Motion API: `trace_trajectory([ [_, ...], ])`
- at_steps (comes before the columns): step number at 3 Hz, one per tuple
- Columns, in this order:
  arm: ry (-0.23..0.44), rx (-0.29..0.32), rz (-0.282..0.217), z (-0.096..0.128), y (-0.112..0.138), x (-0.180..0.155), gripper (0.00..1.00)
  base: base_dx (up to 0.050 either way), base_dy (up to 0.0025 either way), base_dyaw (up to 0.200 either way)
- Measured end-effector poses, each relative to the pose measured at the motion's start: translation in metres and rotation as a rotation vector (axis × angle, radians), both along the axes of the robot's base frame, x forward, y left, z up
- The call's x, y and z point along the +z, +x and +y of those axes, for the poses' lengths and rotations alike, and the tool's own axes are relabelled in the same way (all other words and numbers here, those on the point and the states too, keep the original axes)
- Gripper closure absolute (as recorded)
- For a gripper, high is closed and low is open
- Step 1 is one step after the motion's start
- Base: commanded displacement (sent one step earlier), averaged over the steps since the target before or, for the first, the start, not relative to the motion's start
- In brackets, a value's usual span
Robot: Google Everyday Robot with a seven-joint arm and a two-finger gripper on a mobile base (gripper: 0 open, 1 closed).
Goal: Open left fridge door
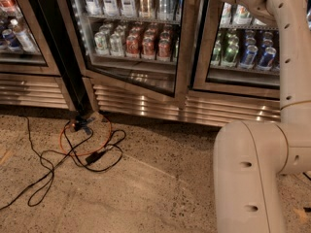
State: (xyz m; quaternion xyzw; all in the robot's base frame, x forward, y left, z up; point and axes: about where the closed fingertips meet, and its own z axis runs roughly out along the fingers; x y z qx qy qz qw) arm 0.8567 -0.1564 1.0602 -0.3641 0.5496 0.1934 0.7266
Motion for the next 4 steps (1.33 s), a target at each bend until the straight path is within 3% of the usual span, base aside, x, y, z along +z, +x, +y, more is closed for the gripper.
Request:
trace_trajectory([
  [2,0.000,0.005,-0.001,0.0017,-0.0003,-0.0002,0.11,0.000,0.00000,0.000],
  [3,0.001,0.008,-0.003,0.0028,-0.0007,0.0000,0.00,0.000,0.00000,0.000],
  [4,0.002,0.001,-0.007,0.0013,0.0004,0.0011,0.00,0.000,0.00000,0.000],
])
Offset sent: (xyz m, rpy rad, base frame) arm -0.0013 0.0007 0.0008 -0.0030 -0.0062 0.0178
